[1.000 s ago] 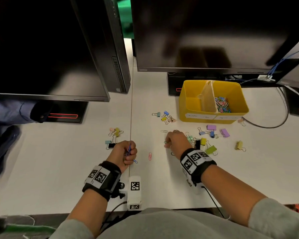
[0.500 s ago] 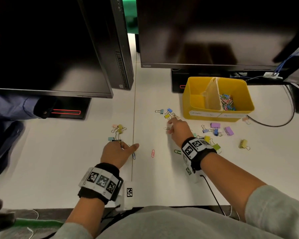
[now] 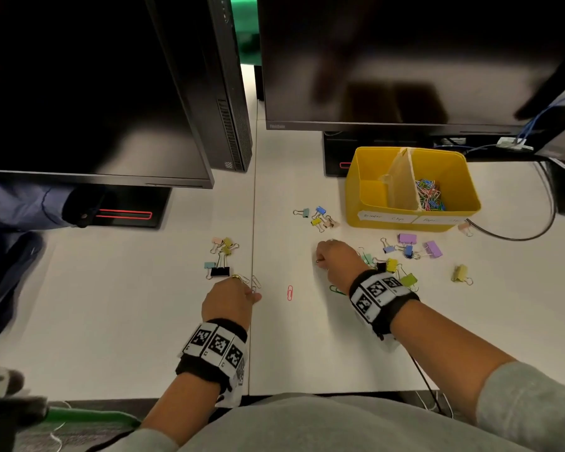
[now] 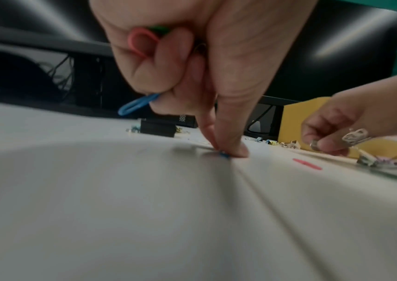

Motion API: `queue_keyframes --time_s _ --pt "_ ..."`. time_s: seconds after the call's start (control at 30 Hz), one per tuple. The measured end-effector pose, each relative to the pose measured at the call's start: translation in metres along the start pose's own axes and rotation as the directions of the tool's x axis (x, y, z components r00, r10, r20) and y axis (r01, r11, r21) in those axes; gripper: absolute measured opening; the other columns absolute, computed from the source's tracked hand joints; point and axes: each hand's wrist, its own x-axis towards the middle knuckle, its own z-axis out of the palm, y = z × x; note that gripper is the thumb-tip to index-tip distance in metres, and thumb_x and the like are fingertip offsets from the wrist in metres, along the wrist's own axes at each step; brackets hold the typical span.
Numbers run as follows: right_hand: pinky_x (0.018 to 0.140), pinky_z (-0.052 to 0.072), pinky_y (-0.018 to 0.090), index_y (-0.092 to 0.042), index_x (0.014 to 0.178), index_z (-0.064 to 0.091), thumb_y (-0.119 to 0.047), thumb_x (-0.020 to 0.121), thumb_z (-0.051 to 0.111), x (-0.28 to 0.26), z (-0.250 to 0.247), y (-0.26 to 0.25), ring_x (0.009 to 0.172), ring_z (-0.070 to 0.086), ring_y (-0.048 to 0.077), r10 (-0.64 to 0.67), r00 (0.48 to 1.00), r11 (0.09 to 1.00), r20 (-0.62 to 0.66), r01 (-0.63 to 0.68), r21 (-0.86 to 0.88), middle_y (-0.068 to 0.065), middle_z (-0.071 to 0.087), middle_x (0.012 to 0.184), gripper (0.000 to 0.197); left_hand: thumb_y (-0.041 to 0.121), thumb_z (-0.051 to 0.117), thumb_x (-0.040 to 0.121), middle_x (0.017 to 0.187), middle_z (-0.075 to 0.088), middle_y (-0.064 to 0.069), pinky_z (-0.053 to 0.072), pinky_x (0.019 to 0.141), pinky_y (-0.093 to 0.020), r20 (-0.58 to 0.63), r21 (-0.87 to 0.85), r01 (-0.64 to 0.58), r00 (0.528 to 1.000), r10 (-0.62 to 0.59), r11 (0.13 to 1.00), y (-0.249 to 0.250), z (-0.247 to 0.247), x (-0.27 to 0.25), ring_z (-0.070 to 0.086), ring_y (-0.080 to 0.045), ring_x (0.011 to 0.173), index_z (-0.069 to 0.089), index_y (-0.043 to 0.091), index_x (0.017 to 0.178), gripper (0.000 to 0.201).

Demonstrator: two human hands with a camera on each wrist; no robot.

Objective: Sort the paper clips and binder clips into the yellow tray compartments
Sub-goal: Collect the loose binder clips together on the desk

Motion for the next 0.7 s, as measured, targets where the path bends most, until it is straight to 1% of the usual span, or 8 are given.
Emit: queue_keyframes --time_s 0.07,0.17,0.3,0.37,0.43,0.5,0.53,0.7 --pt "0.07 0.042 0.023 -0.003 0.101 0.057 0.015 0.082 0.04 -0.016 -0.003 0.007 0.078 0.055 0.016 0.085 0.995 0.92 -0.042 -0.063 0.386 0.011 0.056 0.089 0.032 0.035 0.059 0.091 0.112 0.068 -0.005 0.047 0.085 -0.027 0.02 -0.028 -0.007 1.0 0.008 1.0 -0.002 0.002 0.002 0.062 -0.021 0.105 0.066 0.011 0.104 0.028" --pt "0.064 0.045 0.018 -0.011 0.096 0.057 0.01 0.093 0.03 -0.042 -0.012 0.012 0.064 0.046 0.012 0.178 0.979 0.482 0.096 -0.172 0.859 0.002 0.042 0.071 0.034 0.036 0.058 0.09 0.103 0.067 -0.003 0.045 0.082 -0.025 0.072 -0.06 -0.019 0.997 0.024 0.998 -0.006 0.002 0.008 0.061 -0.019 0.102 0.066 0.012 0.095 0.026" --pt "0.054 0.05 0.017 -0.007 0.08 0.056 0.011 0.088 0.023 -0.056 -0.022 0.018 0.063 0.051 0.015 0.126 0.943 -0.136 0.31 -0.293 0.946 0.005 0.047 0.074 0.038 0.026 0.049 0.095 0.077 0.057 -0.002 0.042 0.067 -0.022 0.164 -0.282 -0.019 0.984 0.068 0.959 -0.005 -0.006 0.014 0.055 -0.019 0.075 0.055 0.013 0.077 0.022" --pt "0.048 0.045 0.02 -0.009 0.07 0.049 0.002 0.088 0.028 -0.055 -0.023 0.018 0.055 0.047 0.015 0.149 0.92 -0.252 0.363 -0.319 0.914 0.006 0.045 0.069 0.03 0.016 0.041 0.096 0.063 0.046 -0.003 0.034 0.047 -0.019 0.294 -0.526 0.096 0.953 0.075 0.845 0.002 -0.012 0.016 0.045 -0.014 0.053 0.044 0.013 0.068 0.029" --pt "0.049 0.032 0.022 -0.013 0.065 0.043 -0.011 0.092 0.039 -0.052 -0.02 0.017 0.052 0.039 0.014 0.249 0.916 0.012 0.316 -0.329 0.944 0.004 0.039 0.065 0.027 0.014 0.035 0.096 0.058 0.038 -0.003 0.022 0.035 -0.012 0.458 -0.649 0.256 0.884 0.099 0.717 0.012 -0.017 0.015 0.034 -0.008 0.035 0.037 0.016 0.065 0.031" --pt "0.054 0.032 0.024 -0.011 0.072 0.048 -0.026 0.089 0.056 -0.051 -0.013 0.017 0.059 0.045 0.016 0.287 0.951 0.66 0.116 -0.284 0.696 0.004 0.047 0.067 0.024 0.012 0.032 0.097 0.057 0.038 -0.004 0.018 0.034 -0.008 0.535 -0.676 0.309 0.83 0.157 0.669 0.021 -0.017 0.015 0.029 -0.005 0.028 0.037 0.017 0.067 0.031" --pt "0.059 0.036 0.025 -0.009 0.081 0.052 -0.028 0.086 0.061 -0.051 -0.008 0.017 0.067 0.051 0.018 0.245 0.969 0.869 0.043 -0.239 0.433 0.005 0.054 0.074 0.021 0.009 0.031 0.097 0.058 0.039 -0.004 0.018 0.035 -0.008 0.544 -0.664 0.295 0.821 0.174 0.687 0.024 -0.016 0.014 0.03 -0.005 0.029 0.04 0.017 0.07 0.029" --pt "0.08 0.049 0.033 -0.004 0.101 0.053 -0.004 0.089 0.048 -0.055 0.006 0.015 0.095 0.062 0.025 0.139 0.987 0.988 0.083 -0.143 0.055 0.014 0.06 0.108 0.013 0.009 0.03 0.098 0.091 0.063 -0.008 0.045 0.071 -0.029 0.344 -0.131 -0.214 0.906 0.247 0.968 0.035 -0.007 0.005 0.06 -0.023 0.081 0.059 0.01 0.101 0.029"
